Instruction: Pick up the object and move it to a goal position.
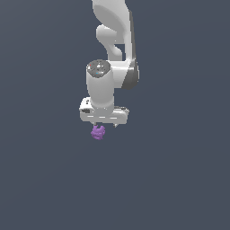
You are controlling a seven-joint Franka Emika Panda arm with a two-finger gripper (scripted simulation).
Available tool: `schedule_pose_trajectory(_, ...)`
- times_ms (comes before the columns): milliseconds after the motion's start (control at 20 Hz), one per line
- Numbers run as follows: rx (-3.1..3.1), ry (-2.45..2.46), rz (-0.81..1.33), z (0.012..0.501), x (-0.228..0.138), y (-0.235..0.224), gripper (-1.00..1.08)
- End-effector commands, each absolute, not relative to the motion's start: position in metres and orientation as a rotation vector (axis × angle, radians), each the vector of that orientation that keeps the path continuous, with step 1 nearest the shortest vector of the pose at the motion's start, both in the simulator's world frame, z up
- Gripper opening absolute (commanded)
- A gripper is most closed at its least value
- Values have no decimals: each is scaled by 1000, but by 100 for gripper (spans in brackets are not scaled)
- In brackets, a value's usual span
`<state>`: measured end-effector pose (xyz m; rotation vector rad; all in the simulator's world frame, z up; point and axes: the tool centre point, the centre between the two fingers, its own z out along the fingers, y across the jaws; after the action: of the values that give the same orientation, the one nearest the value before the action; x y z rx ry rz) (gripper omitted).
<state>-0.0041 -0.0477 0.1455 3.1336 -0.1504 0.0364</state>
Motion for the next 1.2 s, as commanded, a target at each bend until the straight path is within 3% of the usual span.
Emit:
schedule_pose_trajectory(0, 3131, -233, 23, 125, -12, -64, 100)
schedule_pose_trajectory(400, 3119, -380, 1, 91, -27, -93, 100)
schedule_pose_trajectory(1150, 3118, -385, 0, 50, -29, -93, 100)
